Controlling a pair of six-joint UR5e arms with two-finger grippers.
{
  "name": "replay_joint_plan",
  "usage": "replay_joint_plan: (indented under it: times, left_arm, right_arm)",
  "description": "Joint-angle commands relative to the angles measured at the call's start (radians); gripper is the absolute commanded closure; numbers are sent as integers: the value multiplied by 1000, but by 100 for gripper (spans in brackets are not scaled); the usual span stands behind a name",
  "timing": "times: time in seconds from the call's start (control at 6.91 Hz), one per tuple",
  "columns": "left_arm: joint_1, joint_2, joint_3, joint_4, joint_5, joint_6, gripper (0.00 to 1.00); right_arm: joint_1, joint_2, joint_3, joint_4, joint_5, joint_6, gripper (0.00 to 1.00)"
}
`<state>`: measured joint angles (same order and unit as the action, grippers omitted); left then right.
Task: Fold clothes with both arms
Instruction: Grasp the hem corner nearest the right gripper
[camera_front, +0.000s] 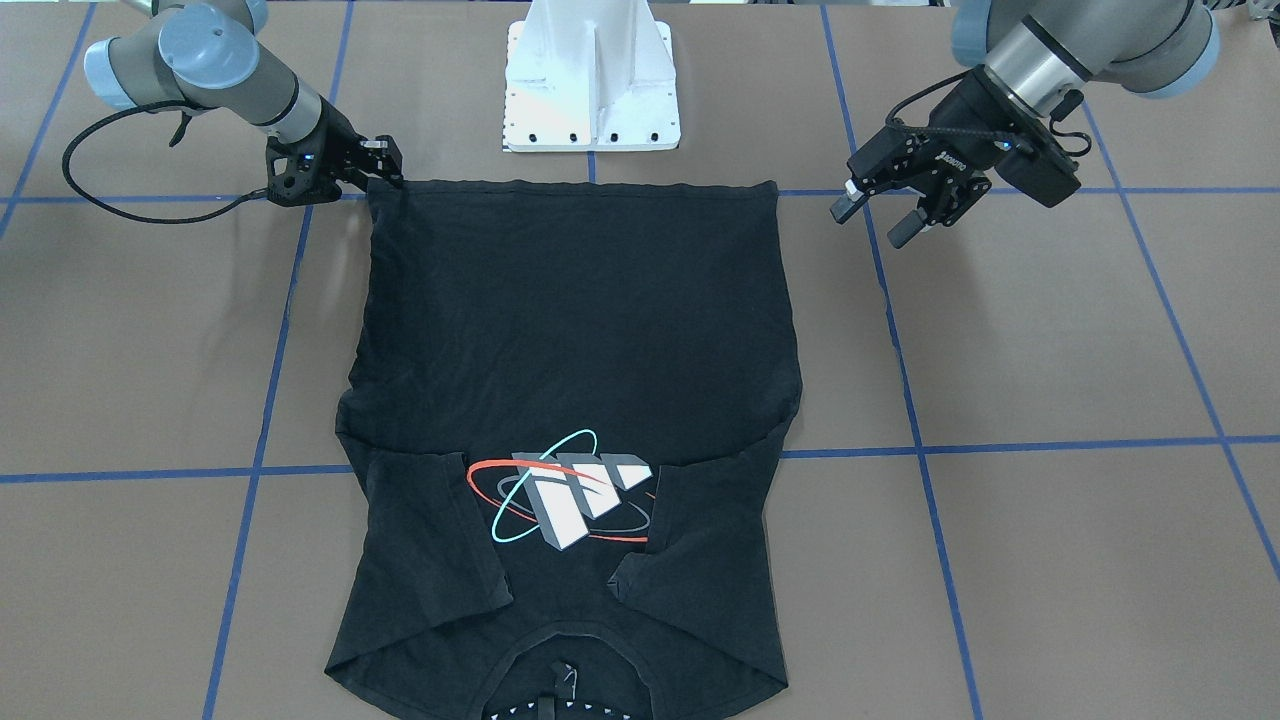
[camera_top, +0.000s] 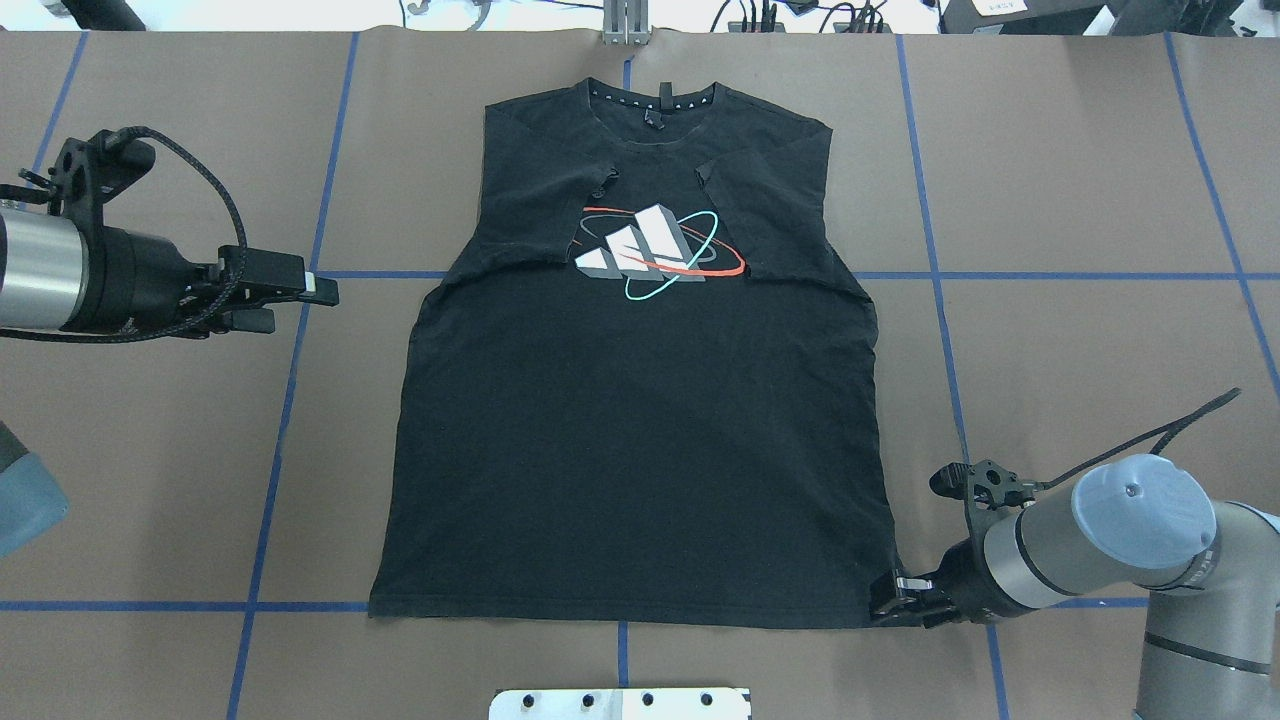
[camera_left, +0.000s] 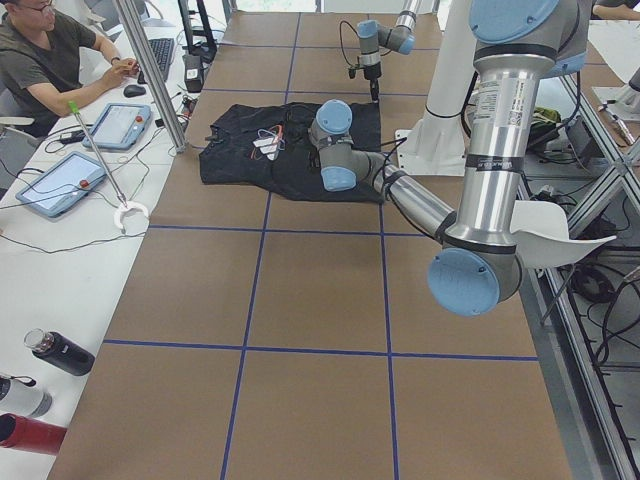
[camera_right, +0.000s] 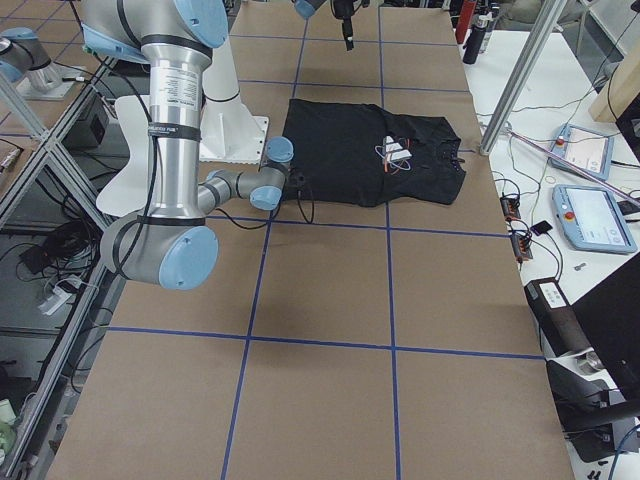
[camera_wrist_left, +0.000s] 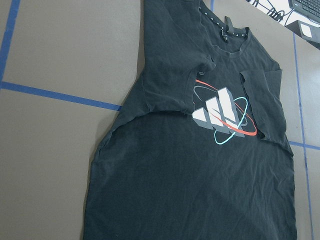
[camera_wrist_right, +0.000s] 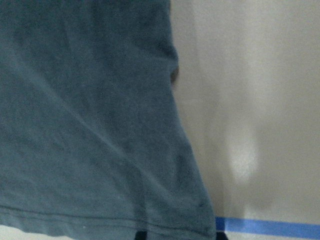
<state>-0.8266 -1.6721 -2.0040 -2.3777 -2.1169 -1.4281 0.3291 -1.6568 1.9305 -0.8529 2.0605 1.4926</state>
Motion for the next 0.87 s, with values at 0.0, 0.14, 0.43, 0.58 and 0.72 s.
replay_joint_plan:
  times: [0.0, 0.14, 0.43, 0.58, 0.72]
  left_arm:
    - [1, 0, 2, 0, 0, 0, 1]
    - [1, 0, 4, 0, 0, 0, 1]
    - [15, 8, -2, 0, 3, -6, 1]
    - [30, 21, -8, -2, 0, -9, 1]
    - [61, 49, -19, -2, 0, -12, 0]
  right_arm:
    - [-1, 2, 7, 0, 3, 0, 100]
    - [1, 2, 13, 0, 3, 0, 100]
    - [21, -1, 39, 6, 9, 26, 100]
    - [34, -6, 76, 6, 16, 26, 100]
    - [54, -1, 96, 8, 44, 26, 100]
